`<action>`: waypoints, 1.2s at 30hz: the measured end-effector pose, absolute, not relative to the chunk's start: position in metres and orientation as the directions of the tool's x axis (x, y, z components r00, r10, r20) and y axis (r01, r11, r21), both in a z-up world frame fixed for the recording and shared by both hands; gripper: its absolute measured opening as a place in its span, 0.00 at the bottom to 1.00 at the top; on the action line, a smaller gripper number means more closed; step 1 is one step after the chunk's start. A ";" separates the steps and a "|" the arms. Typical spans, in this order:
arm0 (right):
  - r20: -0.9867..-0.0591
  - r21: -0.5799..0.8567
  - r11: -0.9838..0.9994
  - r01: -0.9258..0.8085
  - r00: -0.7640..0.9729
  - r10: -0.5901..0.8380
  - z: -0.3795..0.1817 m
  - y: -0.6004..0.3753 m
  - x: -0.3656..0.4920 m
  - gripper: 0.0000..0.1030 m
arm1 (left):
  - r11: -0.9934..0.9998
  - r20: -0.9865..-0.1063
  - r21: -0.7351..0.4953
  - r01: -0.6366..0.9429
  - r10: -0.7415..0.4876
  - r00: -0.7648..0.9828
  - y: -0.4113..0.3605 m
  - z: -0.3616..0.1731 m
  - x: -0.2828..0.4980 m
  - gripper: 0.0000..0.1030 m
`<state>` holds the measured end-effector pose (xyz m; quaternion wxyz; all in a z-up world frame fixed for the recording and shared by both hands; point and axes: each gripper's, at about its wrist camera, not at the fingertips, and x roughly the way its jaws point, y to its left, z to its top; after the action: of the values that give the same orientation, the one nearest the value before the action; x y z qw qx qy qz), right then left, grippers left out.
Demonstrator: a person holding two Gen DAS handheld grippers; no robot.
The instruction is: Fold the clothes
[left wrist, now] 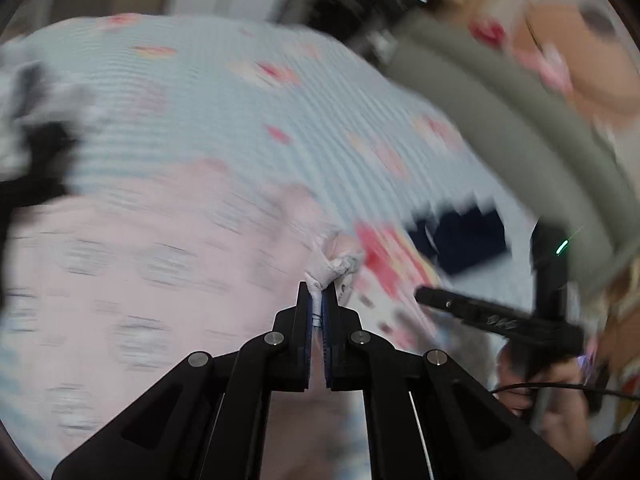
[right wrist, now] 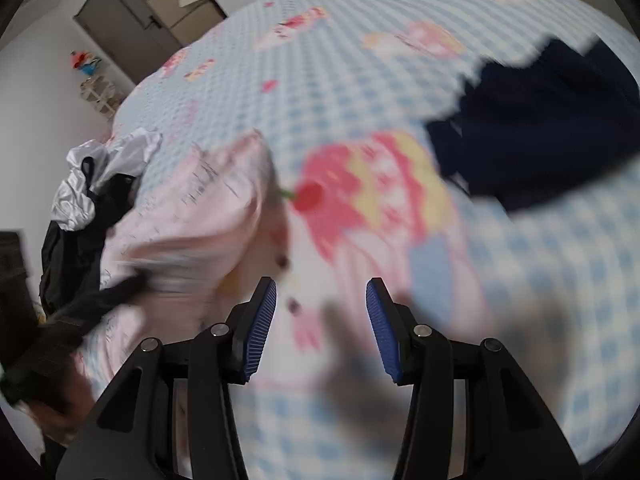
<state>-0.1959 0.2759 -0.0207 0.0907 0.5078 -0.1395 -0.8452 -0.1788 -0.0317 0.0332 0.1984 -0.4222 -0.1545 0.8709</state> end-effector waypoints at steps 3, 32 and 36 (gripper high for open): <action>-0.845 0.280 -0.956 0.085 -0.451 -0.288 -0.010 0.230 -0.226 0.48 | -0.909 -0.688 -0.409 -0.084 0.367 -0.626 -0.112 0.036 -0.183 0.04; -0.784 0.194 -0.872 0.449 -0.463 -0.413 -0.033 0.064 -0.362 0.08 | -0.929 -0.719 -0.370 0.021 0.272 -0.640 -0.221 -0.011 -0.239 0.04; -0.818 0.248 -0.902 0.353 -0.423 -0.390 -0.047 0.086 -0.385 0.13 | -0.962 -0.836 -0.248 0.116 0.152 -0.528 -0.217 -0.044 -0.268 0.11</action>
<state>-0.3846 0.0860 -0.0469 0.2200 0.4902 -0.0189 -0.8432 -0.2676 -0.2172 -0.0440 0.0104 -0.4858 -0.1376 0.8631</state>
